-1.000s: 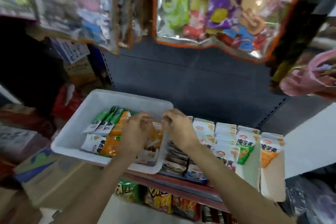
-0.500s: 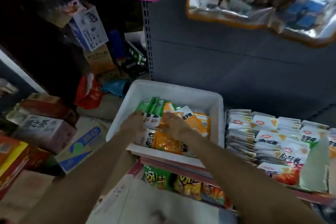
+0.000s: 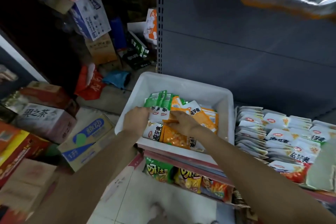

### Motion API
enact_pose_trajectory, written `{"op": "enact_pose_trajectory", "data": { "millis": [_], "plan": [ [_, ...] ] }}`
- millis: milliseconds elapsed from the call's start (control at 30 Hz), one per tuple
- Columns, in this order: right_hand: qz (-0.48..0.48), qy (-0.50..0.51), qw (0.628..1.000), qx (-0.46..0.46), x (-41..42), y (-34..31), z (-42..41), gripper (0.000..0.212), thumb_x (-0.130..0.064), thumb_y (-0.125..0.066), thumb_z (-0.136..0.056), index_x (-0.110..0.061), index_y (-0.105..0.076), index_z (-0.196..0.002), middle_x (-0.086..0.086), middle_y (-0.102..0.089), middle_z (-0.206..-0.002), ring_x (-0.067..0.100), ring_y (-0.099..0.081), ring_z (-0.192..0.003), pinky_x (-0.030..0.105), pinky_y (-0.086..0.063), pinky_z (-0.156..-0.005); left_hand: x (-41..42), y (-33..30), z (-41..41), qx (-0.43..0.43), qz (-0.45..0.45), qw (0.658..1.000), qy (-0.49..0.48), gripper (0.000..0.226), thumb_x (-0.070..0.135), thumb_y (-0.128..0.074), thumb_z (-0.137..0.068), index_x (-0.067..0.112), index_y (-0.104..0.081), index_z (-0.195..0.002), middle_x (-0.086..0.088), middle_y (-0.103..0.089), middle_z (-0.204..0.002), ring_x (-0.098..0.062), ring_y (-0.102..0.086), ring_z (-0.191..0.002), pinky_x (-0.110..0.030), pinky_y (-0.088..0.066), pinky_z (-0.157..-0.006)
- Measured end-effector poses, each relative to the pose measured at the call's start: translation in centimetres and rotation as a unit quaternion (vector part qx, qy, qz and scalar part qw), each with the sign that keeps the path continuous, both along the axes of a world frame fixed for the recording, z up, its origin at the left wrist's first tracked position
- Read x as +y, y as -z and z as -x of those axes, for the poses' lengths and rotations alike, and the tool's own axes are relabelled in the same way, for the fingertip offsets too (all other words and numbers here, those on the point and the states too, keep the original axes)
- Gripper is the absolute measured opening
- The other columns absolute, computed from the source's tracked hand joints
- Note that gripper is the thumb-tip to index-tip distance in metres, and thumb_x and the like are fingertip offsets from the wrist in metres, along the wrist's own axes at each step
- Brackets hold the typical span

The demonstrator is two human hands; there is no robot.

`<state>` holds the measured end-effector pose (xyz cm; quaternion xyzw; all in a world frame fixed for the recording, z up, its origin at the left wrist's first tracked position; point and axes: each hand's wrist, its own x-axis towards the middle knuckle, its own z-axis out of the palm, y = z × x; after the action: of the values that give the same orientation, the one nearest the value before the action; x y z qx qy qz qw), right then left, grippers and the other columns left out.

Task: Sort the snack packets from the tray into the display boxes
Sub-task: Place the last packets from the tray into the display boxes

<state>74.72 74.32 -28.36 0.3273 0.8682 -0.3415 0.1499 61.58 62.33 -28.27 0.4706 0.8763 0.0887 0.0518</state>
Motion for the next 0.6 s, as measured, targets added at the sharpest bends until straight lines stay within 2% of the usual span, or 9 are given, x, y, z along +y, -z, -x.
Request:
{"op": "enact_pose_trajectory", "data": {
  "millis": [67,133,200,267,333,367,433,533,600],
  "plan": [
    [-0.017,0.030,0.997,0.072,-0.1,-0.7,-0.4,0.055,-0.021,-0.056,-0.093,-0.013,-0.033,-0.143,0.008,-0.037,-0.146,0.026,-0.035,-0.135,0.036,-0.034,-0.109,0.0,-1.1,-0.5,0.004,-0.060,0.998,0.000,0.012,-0.005,-0.059,-0.084,0.004,-0.063,-0.077,-0.013,-0.063,-0.065,-0.029,-0.061,-0.058,-0.030,-0.041,-0.048],
    [-0.047,0.051,0.985,0.156,0.1,-1.9,-1.0,0.060,-0.013,-0.056,-0.092,-0.016,-0.030,-0.146,0.006,-0.037,-0.147,0.023,-0.036,-0.135,0.032,-0.033,-0.110,0.4,-2.6,-1.5,0.012,-0.118,0.993,0.008,0.010,-0.005,-0.065,-0.080,0.003,-0.064,-0.073,-0.015,-0.061,-0.061,-0.029,-0.059,-0.053,-0.030,-0.043,-0.047],
    [-0.052,0.045,0.974,0.215,0.3,-3.6,-2.1,0.061,-0.006,-0.053,-0.092,-0.017,-0.030,-0.147,0.003,-0.036,-0.147,0.018,-0.039,-0.132,0.018,-0.027,-0.106,0.7,-4.5,-3.1,0.009,-0.166,0.985,0.039,0.004,-0.001,-0.067,-0.080,0.002,-0.067,-0.076,-0.017,-0.061,-0.063,-0.031,-0.061,-0.059,-0.029,-0.043,-0.051],
    [-0.072,0.027,0.970,0.232,0.7,-5.0,-3.4,0.055,-0.003,-0.051,-0.092,-0.017,-0.037,-0.143,0.003,-0.040,-0.144,0.016,-0.042,-0.129,0.010,-0.024,-0.100,1.5,-6.2,-4.6,-0.007,-0.188,0.981,0.054,0.007,0.007,-0.062,-0.087,0.003,-0.068,-0.087,-0.016,-0.063,-0.076,-0.029,-0.060,-0.074,-0.030,-0.040,-0.060],
    [-0.092,0.028,0.965,0.245,1.3,-6.1,-4.9,0.037,-0.005,-0.051,-0.093,-0.018,-0.056,-0.127,0.004,-0.056,-0.124,0.014,-0.052,-0.109,0.015,-0.032,-0.091,2.5,-7.3,-6.0,-0.029,-0.206,0.976,0.063,0.014,0.013,-0.056,-0.092,0.004,-0.066,-0.095,-0.013,-0.065,-0.088,-0.028,-0.058,-0.087,-0.033,-0.041,-0.070],
    [-0.096,0.034,0.961,0.258,1.6,-6.6,-5.8,0.024,-0.007,-0.052,-0.093,-0.020,-0.064,-0.109,0.003,-0.062,-0.104,0.013,-0.053,-0.092,0.020,-0.037,-0.081,3.0,-7.6,-6.7,-0.042,-0.223,0.971,0.080,0.014,0.014,-0.056,-0.092,0.003,-0.065,-0.095,-0.012,-0.065,-0.088,-0.028,-0.059,-0.087,-0.036,-0.044,-0.072],
    [-0.102,0.057,0.949,0.291,2.3,-7.4,-8.1,0.017,-0.010,-0.054,-0.093,-0.018,-0.060,-0.080,-0.001,-0.056,-0.072,0.013,-0.048,-0.068,0.025,-0.035,-0.066,3.9,-8.5,-8.4,-0.074,-0.260,0.957,0.103,0.014,0.017,-0.057,-0.092,0.005,-0.065,-0.093,-0.009,-0.066,-0.087,-0.024,-0.060,-0.084,-0.037,-0.047,-0.075],
    [-0.113,0.111,0.928,0.336,3.8,-8.6,-12.5,0.026,-0.014,-0.057,-0.093,-0.018,-0.053,-0.068,-0.006,-0.048,-0.057,0.012,-0.046,-0.058,0.027,-0.032,-0.057,5.7,-9.9,-11.7,-0.178,-0.307,0.932,0.077,0.020,0.023,-0.060,-0.091,0.010,-0.064,-0.106,0.004,-0.064,-0.094,-0.010,-0.058,-0.086,-0.019,-0.044,-0.078],
    [-0.106,0.163,0.910,0.366,5.0,-9.4,-15.7,0.028,-0.015,-0.060,-0.091,-0.017,-0.052,-0.065,0.001,-0.050,-0.058,0.009,-0.042,-0.057,0.028,-0.034,-0.057,7.3,-10.7,-14.1,-0.235,-0.304,0.921,0.063,0.021,0.021,-0.062,-0.090,0.009,-0.062,-0.107,0.002,-0.064,-0.092,-0.011,-0.060,-0.086,-0.016,-0.044,-0.078]
  ]
}}
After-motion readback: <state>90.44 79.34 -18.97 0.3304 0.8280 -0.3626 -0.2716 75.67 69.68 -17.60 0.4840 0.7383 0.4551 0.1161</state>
